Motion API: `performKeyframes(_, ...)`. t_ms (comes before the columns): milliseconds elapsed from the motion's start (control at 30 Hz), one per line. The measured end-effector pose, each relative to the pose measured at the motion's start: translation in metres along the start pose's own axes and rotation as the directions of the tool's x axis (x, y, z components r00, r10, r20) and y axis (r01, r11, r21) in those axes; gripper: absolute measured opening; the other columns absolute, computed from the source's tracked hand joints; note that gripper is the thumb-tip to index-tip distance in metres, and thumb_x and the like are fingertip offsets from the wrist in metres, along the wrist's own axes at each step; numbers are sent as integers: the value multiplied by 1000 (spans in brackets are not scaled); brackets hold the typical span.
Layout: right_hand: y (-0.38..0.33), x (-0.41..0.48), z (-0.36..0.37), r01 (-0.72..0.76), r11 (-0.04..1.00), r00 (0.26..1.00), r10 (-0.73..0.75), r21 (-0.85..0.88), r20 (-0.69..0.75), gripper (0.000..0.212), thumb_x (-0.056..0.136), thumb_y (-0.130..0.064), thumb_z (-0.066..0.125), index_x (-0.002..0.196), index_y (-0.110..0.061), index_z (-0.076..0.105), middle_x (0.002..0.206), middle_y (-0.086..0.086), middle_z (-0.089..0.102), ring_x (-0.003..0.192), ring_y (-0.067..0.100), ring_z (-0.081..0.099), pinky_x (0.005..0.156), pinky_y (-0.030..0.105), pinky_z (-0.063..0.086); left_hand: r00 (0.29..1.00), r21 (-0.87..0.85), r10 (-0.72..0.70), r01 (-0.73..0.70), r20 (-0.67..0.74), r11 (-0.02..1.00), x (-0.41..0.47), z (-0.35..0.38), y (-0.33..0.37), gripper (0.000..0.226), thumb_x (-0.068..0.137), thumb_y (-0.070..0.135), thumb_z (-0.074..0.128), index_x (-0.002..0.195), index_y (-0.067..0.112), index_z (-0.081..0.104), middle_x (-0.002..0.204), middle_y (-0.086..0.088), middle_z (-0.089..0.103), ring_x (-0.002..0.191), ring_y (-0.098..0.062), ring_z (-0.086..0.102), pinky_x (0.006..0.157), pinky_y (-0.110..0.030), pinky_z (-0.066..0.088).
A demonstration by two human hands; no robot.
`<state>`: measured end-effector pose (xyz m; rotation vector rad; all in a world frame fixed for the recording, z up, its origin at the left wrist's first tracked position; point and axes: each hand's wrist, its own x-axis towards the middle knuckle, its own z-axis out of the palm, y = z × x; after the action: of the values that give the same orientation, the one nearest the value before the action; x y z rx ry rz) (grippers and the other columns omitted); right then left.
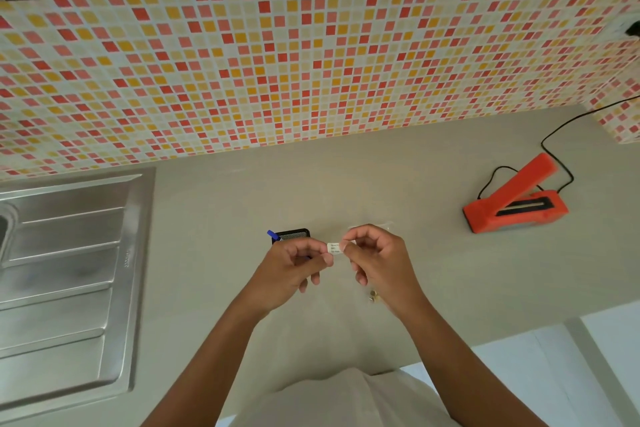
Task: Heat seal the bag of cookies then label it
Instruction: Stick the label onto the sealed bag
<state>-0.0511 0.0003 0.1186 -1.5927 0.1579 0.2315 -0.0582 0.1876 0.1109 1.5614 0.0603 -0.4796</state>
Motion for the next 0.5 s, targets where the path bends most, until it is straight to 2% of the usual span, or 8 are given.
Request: performKeyframes(500, -3, 2, 5, -67, 997, 998, 66, 26, 23, 5, 86, -4, 71, 87, -9, 71, 67, 8, 60, 54, 19, 50, 41, 26, 38, 999, 6, 51, -51, 10, 999, 0, -2, 2, 10, 92, 9, 64, 99, 4, 71, 74, 3, 67, 59, -15, 57, 50, -27, 42)
